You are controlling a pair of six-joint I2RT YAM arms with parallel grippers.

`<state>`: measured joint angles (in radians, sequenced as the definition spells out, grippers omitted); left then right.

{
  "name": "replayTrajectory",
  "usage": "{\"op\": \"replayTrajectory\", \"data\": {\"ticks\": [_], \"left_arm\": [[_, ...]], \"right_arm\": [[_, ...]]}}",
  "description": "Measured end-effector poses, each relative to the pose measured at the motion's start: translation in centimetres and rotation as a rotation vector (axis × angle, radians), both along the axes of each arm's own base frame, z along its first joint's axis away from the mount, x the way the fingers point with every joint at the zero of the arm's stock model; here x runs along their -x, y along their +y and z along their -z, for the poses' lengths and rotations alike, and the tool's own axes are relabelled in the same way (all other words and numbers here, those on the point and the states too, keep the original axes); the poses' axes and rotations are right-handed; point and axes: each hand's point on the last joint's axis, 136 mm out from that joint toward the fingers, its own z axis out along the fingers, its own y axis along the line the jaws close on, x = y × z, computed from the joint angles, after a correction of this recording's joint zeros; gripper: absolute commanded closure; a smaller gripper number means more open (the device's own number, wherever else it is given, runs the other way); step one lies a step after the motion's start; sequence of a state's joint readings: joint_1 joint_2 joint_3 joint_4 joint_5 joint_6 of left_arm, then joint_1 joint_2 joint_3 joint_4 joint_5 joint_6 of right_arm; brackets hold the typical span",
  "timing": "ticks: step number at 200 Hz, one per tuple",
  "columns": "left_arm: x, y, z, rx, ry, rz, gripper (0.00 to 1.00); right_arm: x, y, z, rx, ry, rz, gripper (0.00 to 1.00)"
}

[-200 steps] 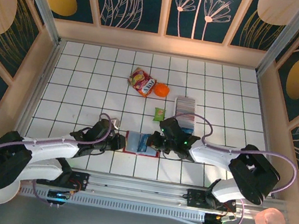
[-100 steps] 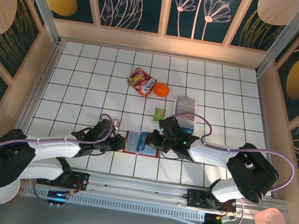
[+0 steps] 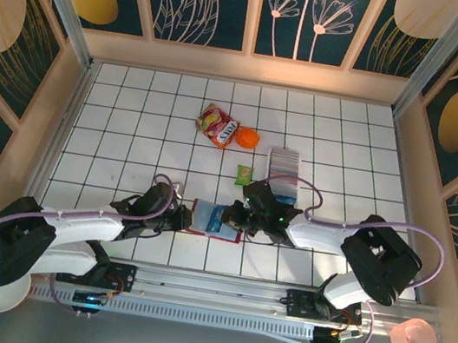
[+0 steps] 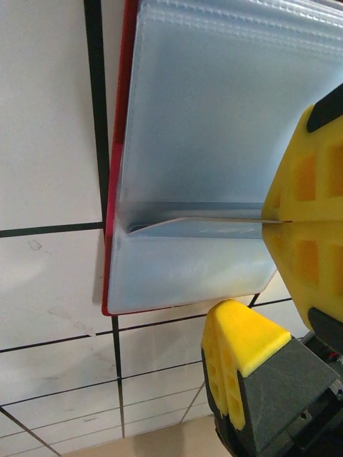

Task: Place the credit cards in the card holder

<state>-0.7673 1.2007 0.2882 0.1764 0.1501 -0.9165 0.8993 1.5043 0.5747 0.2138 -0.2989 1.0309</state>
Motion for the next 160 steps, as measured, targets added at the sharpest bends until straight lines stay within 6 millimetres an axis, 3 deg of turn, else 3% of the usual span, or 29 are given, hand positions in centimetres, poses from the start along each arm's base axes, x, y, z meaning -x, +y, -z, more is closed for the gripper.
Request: {"op": "replayTrajectory", "data": {"ticks": [103, 160], "left_arm": [[0.2, 0.2, 0.4, -0.007, 0.006, -0.001, 0.93], [0.3, 0.5, 0.7, -0.016, 0.006, -0.007, 0.93]], "right_arm": [[0.0, 1.5, 0.6, -0.036, 0.037, -0.022, 1.00], [-0.6, 3.6, 0.3, -0.038, 0.022, -0.067, 1.00]]}}
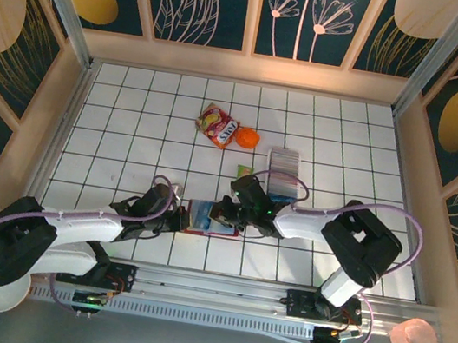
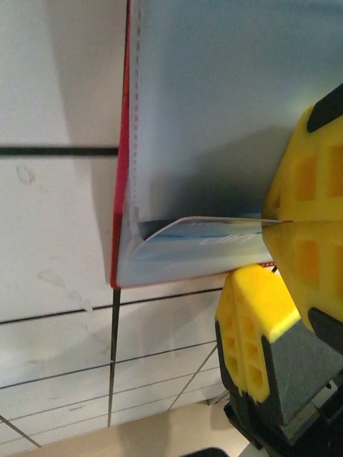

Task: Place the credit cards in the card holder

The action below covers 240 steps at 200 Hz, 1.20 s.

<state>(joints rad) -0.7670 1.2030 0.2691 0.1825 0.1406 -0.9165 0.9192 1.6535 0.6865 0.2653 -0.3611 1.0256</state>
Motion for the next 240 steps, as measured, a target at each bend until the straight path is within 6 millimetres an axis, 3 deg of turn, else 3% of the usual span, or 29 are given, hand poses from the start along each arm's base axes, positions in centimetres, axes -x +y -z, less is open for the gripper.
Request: {"op": "replayTrajectory", "data": {"ticks": [112, 141, 178, 204, 240], "left_arm": [[0.0, 0.1, 0.0, -0.001, -0.002, -0.002, 0.93], [0.0, 0.1, 0.1, -0.004, -0.003, -0.004, 0.93], [-0.1, 0.0, -0.1, 0.003, -0.009, -0.004, 0.93], [-0.2, 0.0, -0.4, 0.010, -0.017, -0.005, 0.93], [-0.1, 0.1, -0.5, 0.013, -0.023, -0.007, 0.93]], "right_arm": [[0.0, 0.8, 0.2, 0.085, -0.015, -0.082, 0.97], [-0.1, 1.5, 0.3, 0.091, -0.014, -0.092, 0.89], [0.3, 1.0, 1.1, 0.137, -0.007, -0.087, 0.62], [0.2, 1.0, 0.7, 0.172, -0.036, -0.090, 0.58], [-0.2, -0.8, -1.1, 0.230, -0.089, -0.044, 0.56]]}}
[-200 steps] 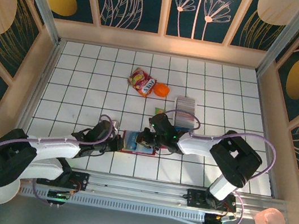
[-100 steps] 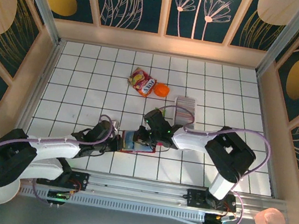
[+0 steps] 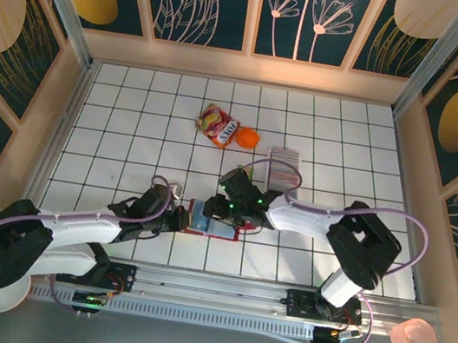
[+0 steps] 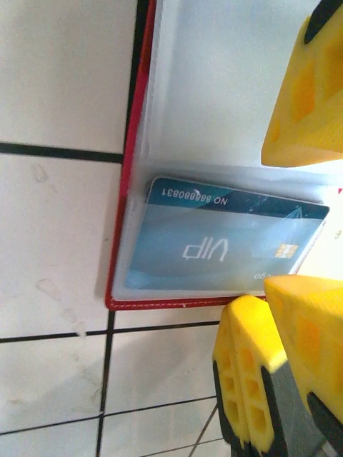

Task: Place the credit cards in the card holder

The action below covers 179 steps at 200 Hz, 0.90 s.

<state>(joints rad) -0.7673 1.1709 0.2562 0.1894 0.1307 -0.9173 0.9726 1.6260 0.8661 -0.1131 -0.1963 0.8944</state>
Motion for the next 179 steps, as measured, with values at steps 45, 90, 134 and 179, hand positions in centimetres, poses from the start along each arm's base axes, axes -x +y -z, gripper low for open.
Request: {"op": "replayTrajectory", "data": {"ticks": [45, 90, 134, 179], "left_arm": [[0.0, 0.0, -0.2, 0.004, -0.003, -0.002, 0.85], [-0.2, 0.0, -0.8, 0.017, -0.021, -0.008, 0.76], [-0.2, 0.0, -0.7, 0.014, -0.020, -0.009, 0.73], [-0.1, 0.2, -0.3, 0.002, -0.010, -0.010, 0.73]], "right_arm": [[-0.2, -1.5, -1.7, 0.017, -0.049, 0.038, 0.59], [0.7, -3.3, 0.1, 0.096, -0.030, 0.051, 0.61], [1.5, -3.2, 1.5, 0.138, -0.010, 0.043, 0.61], [1.6, -2.8, 2.7, 0.187, -0.011, 0.037, 0.59]]}}
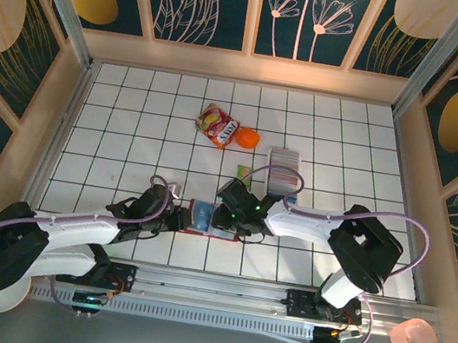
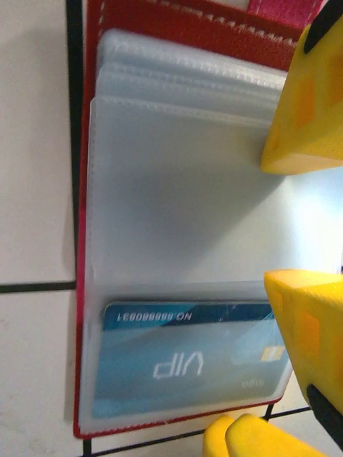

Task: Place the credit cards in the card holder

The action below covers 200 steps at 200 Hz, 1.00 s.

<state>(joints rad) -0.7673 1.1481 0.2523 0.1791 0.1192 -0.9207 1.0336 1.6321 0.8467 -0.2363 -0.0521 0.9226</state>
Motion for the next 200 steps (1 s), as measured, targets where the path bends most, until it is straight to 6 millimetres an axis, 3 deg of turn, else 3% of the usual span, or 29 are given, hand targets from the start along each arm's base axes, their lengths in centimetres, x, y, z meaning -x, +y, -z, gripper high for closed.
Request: {"op": "replayTrajectory", "data": {"ticks": [102, 159, 200], "left_arm": [[0.2, 0.7, 1.0, -0.032, 0.012, -0.015, 0.87], [0.2, 0.8, 1.1, -0.027, 0.010, -0.020, 0.92], [0.1, 0.7, 1.1, -0.013, 0.003, -0.024, 0.94]], "right_arm": [[-0.7, 3.7, -0.8, -0.159, -0.001, 0.021, 0.58], [-0.7, 5.6, -1.7, -0.238, -0.011, 0.026, 0.59], [-0.8, 6.5, -1.3, -0.273, 0.001, 0.027, 0.59]]}}
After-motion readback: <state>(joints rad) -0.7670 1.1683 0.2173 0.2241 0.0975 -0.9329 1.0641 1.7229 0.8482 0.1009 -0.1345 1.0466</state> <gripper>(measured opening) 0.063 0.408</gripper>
